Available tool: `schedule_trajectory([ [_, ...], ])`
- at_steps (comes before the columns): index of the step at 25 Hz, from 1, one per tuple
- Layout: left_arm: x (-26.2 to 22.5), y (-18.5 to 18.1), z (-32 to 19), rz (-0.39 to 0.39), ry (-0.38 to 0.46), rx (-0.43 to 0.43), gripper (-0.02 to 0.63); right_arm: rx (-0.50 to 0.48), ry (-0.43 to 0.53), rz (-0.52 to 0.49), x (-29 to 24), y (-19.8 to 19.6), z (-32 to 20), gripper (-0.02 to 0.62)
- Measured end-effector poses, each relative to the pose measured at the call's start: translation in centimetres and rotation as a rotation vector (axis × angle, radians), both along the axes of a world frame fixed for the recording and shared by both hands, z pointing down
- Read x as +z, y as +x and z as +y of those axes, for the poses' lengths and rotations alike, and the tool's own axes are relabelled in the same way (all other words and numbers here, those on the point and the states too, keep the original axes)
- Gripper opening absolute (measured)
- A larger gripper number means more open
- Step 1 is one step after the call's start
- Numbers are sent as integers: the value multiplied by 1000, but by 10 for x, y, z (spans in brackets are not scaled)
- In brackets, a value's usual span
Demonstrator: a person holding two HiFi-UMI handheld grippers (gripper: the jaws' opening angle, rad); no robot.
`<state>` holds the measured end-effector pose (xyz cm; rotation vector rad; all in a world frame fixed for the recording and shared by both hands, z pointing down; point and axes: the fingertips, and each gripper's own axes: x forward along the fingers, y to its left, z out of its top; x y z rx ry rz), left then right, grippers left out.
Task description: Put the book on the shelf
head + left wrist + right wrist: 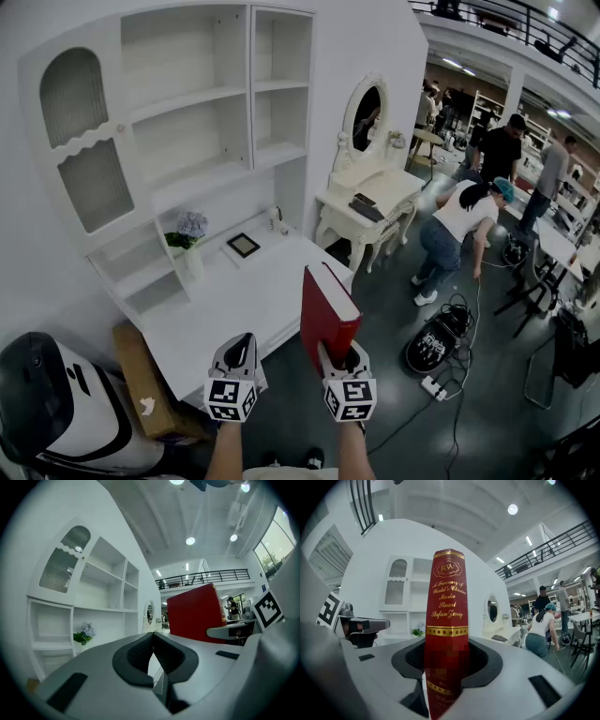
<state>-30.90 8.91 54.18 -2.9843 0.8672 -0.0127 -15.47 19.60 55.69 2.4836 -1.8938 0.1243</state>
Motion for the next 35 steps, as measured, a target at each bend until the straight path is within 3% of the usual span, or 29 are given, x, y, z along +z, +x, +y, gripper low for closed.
schedule_trajectory([
  [23,31,59,28,3,-23,-99,17,-87,46,-48,20,81,23,209],
  [29,39,86,8,-5,-18,-107,16,-89,46,-78,33,111,6,209],
  [35,34,119,-39,-10,-16,-110,17,-115,36,-69,32,143,-45,209],
])
